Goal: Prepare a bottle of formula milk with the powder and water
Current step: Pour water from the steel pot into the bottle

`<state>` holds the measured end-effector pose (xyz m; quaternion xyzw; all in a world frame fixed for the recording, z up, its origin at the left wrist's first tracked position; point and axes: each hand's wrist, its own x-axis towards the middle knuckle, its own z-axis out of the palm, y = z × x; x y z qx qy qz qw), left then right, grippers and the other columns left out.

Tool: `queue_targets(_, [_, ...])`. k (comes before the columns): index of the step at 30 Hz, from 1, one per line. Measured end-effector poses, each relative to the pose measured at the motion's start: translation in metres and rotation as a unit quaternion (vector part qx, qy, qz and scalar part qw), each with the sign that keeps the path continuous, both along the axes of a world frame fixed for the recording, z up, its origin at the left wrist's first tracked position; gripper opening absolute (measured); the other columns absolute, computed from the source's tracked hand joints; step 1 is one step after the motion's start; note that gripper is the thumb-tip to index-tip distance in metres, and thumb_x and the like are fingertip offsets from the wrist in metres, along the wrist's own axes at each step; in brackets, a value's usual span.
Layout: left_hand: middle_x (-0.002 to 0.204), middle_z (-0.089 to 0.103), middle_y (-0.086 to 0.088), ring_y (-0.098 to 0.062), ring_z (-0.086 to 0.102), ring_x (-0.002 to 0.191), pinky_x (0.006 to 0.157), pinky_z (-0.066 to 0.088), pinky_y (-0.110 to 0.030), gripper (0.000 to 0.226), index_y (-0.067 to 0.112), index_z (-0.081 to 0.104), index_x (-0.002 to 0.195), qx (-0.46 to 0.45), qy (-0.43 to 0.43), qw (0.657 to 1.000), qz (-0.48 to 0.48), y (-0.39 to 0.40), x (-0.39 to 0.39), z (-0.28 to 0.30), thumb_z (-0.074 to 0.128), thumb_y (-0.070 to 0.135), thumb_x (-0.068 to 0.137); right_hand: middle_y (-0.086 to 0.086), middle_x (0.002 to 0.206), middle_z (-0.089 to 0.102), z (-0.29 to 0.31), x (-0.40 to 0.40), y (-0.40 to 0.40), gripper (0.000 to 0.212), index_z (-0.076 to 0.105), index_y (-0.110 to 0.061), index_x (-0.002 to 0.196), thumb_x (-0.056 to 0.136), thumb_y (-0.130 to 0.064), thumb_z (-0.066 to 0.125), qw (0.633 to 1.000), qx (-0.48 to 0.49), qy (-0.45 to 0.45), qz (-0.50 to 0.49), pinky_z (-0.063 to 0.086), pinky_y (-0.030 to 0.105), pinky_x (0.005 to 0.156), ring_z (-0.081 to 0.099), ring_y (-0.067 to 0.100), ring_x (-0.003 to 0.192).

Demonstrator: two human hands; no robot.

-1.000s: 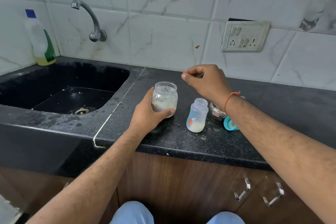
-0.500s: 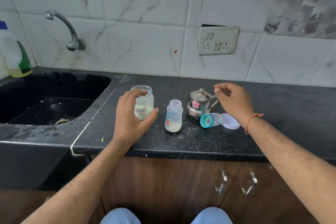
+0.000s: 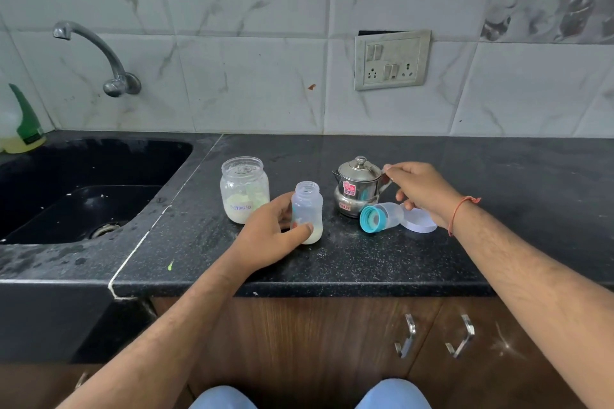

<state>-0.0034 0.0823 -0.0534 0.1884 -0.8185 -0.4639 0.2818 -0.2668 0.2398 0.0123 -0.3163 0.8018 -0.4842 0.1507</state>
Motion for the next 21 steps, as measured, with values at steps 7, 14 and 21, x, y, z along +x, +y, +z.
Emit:
queue_targets(7, [0.12, 0.084, 0.005, -0.014, 0.08, 0.113, 0.109, 0.06, -0.039, 0.05, 0.019, 0.073, 0.13, 0.021, 0.004, 1.0, -0.022, -0.006, -0.001, -0.005, 0.095, 0.012, 0.085, 0.007, 0.101, 0.064, -0.007, -0.008, -0.012, 0.019, 0.068, -0.018, 0.111, 0.108, -0.034, 0.057, 0.996, -0.024, -0.081, 0.028, 0.036, 0.029, 0.05, 0.046, 0.015, 0.064])
queue_targets(14, [0.119, 0.084, 0.003, -0.02, 0.08, 0.111, 0.108, 0.061, -0.047, 0.058, 0.021, 0.074, 0.126, 0.013, 0.002, 1.0, -0.024, -0.009, -0.001, -0.007, 0.103, 0.022, 0.076, 0.008, 0.1, 0.064, -0.007, -0.014, -0.015, 0.029, 0.068, -0.008, 0.116, 0.107, -0.033, 0.057, 0.995, -0.026, -0.084, 0.041, 0.031, 0.026, 0.05, 0.041, 0.013, 0.066])
queue_targets(21, [0.117, 0.083, 0.002, -0.023, 0.08, 0.109, 0.106, 0.062, -0.05, 0.067, 0.025, 0.074, 0.12, 0.013, 0.01, 1.0, -0.025, -0.011, -0.006, -0.01, 0.103, 0.045, 0.063, 0.008, 0.087, 0.062, -0.001, -0.021, -0.015, 0.021, 0.063, -0.01, 0.094, 0.108, -0.023, 0.056, 0.992, -0.01, -0.078, 0.095, 0.026, 0.024, 0.05, 0.037, 0.01, 0.062])
